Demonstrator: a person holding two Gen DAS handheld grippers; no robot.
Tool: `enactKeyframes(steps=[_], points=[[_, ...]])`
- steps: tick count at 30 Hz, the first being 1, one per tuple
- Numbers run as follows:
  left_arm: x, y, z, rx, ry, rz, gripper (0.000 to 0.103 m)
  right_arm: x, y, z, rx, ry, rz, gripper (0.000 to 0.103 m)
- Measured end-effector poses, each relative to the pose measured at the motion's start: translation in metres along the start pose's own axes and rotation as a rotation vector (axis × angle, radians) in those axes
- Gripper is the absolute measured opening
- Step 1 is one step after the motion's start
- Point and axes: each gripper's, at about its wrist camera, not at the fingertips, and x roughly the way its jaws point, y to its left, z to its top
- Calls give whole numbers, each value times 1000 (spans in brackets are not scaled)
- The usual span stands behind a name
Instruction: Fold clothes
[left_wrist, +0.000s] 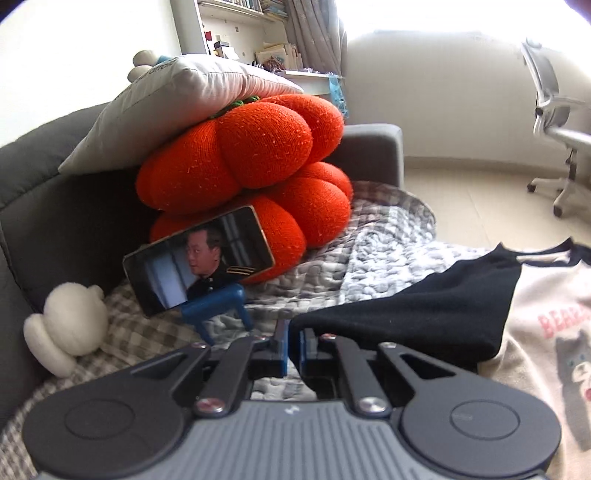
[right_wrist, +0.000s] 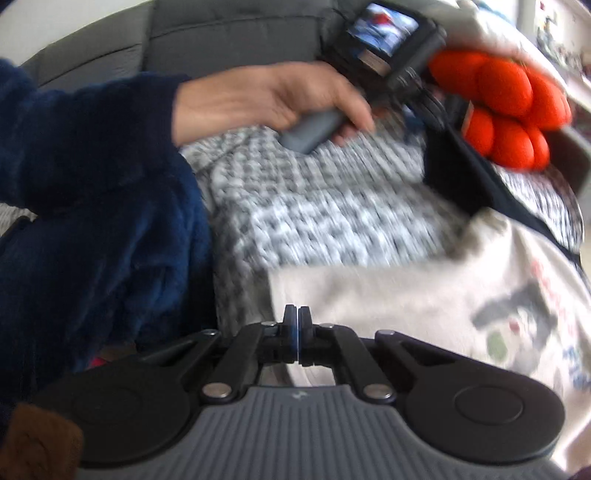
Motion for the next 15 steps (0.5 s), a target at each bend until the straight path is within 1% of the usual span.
enactKeyframes(steps=[1,2,4,6,7,8,9,11,12,15], points=[[-1,1,0,-4,2,4,7,-8,-7,-2,30,-22,-29,2],[-2,2,1,-9,3,8,10,-16,-15,-4,63,-43,-60,11],[-2,5,2,-30,11,12,16,-37,-39,-14,187,-79,-154,13],[-3,4,1,-24,33,-15,26,-58,-64,-28,324,-103,-254,13],[-4,4,0,-20,44,-30,28,-68,-77,-35,394,-114,-303,13],[-5,3,0,-16,56,-45,36,-77,-86,-44,471,-111,-343,14],[-6,3,-1,-12,67,-60,47,-86,-96,-54,545,-107,-382,14],[-14,1,-3,-16,77,-119,54,-93,-106,-73,635,-76,-439,14],[-17,-1,-5,-16,84,-143,54,-97,-111,-83,676,-60,-466,14],[-28,-7,-11,-15,108,-209,54,-101,-112,-105,715,-5,-482,15]])
